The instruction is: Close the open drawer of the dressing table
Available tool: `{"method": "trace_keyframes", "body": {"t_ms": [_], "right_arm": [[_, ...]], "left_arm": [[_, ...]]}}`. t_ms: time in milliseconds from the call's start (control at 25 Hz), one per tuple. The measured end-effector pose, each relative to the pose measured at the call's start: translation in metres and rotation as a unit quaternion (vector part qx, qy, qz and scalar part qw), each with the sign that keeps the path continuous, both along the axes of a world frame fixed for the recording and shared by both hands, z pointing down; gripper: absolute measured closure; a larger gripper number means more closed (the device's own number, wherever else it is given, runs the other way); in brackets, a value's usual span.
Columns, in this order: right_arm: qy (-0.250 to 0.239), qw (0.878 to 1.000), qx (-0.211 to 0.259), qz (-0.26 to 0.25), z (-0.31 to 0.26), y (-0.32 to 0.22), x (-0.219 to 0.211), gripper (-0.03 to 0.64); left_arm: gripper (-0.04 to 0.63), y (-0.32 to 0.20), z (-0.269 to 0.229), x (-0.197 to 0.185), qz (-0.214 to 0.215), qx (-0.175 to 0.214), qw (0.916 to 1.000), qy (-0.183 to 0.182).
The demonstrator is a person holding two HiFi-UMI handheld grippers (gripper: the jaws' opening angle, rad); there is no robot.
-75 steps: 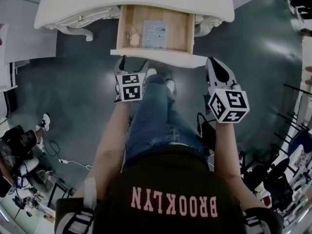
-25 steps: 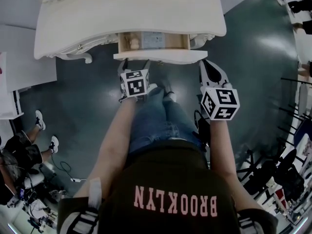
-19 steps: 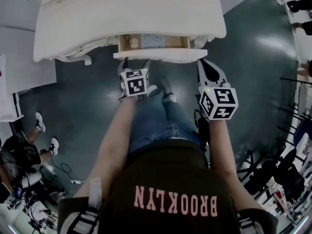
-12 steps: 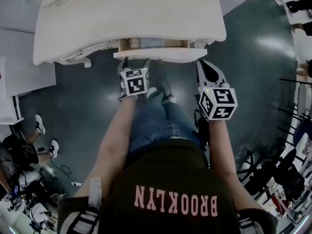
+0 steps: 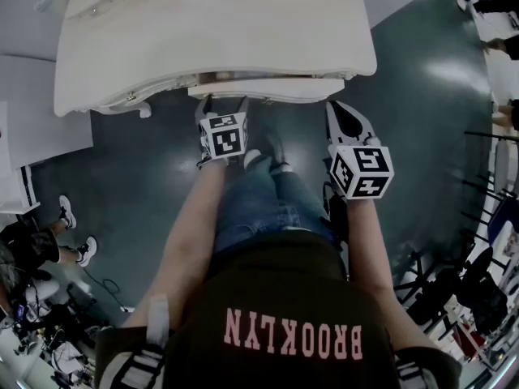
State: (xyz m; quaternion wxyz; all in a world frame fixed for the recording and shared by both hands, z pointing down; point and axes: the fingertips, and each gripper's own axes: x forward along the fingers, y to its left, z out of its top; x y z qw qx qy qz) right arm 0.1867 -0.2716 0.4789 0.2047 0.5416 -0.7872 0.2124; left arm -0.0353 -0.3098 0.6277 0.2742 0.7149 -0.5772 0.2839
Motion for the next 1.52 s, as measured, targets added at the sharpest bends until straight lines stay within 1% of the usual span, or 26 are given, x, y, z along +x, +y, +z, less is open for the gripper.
{"method": "trace_keyframes", "body": {"t_ms": [640, 1080, 1240, 1520], "right_arm": [[-0.002, 1.000, -0.005, 0.002, 0.011, -0.013, 0.002, 0.620], [0.001, 1.000, -0.009, 0.007, 0.017, -0.021, 0.000, 0.620], [0.000, 1.000, -0.009, 0.007, 0.017, -0.023, -0.005, 0.620], [0.006, 1.000, -0.016, -0.001, 0.022, -0.020, -0.011, 0.620]], "left_arm": [[0.224, -0.027, 0.001, -0.001, -0.003, 0.012, 0.9999, -0.006], [0.224, -0.052, 0.002, -0.002, 0.009, 0.027, 0.9996, -0.005], [0.224, -0.055, 0.002, -0.003, 0.012, 0.023, 0.9997, -0.003], [0.224, -0.067, 0.000, -0.003, 0.020, 0.028, 0.9994, -0.003]]}}
